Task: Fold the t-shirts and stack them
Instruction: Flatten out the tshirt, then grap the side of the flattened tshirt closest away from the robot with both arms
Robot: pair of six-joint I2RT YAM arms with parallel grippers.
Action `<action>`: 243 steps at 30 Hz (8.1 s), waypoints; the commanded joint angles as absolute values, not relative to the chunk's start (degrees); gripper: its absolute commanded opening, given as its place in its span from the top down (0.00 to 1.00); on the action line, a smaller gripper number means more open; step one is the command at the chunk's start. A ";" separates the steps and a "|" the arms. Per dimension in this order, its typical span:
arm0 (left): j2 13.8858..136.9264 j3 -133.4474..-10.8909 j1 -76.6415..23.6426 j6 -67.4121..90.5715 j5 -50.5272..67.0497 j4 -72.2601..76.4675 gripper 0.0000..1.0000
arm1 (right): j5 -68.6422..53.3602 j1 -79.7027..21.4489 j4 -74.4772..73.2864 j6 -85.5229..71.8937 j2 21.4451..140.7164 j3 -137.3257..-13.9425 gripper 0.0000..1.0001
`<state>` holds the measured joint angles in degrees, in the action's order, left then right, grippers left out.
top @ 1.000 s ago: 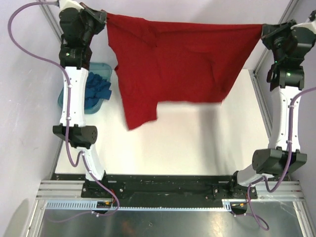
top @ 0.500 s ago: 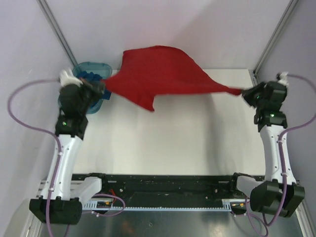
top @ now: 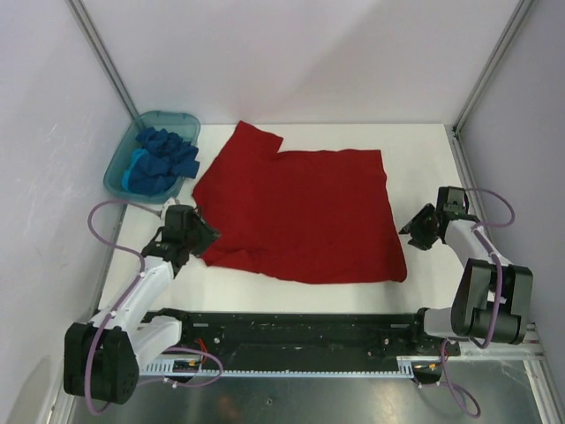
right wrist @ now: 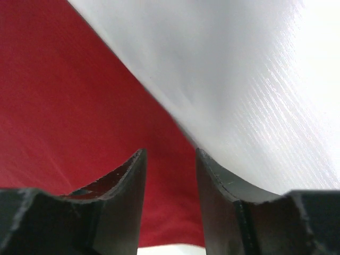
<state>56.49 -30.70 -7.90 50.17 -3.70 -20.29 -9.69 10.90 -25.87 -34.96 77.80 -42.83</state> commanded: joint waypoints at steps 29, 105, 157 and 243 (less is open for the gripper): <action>66.00 -33.69 -29.14 44.23 -16.65 -22.86 0.46 | 15.47 -31.63 -26.37 -39.10 68.60 -43.10 0.51; 74.15 -68.89 -16.74 35.55 -28.53 -25.73 1.00 | 1.09 -6.39 -44.86 -46.90 49.65 -30.67 0.65; 77.41 -68.64 -11.42 33.07 -22.40 -22.91 1.00 | 11.34 -21.37 -33.61 -54.77 54.56 -24.76 0.78; 38.53 -40.42 -11.21 38.63 -15.57 -33.42 1.00 | -2.18 1.26 -28.14 -42.07 68.44 -35.88 0.72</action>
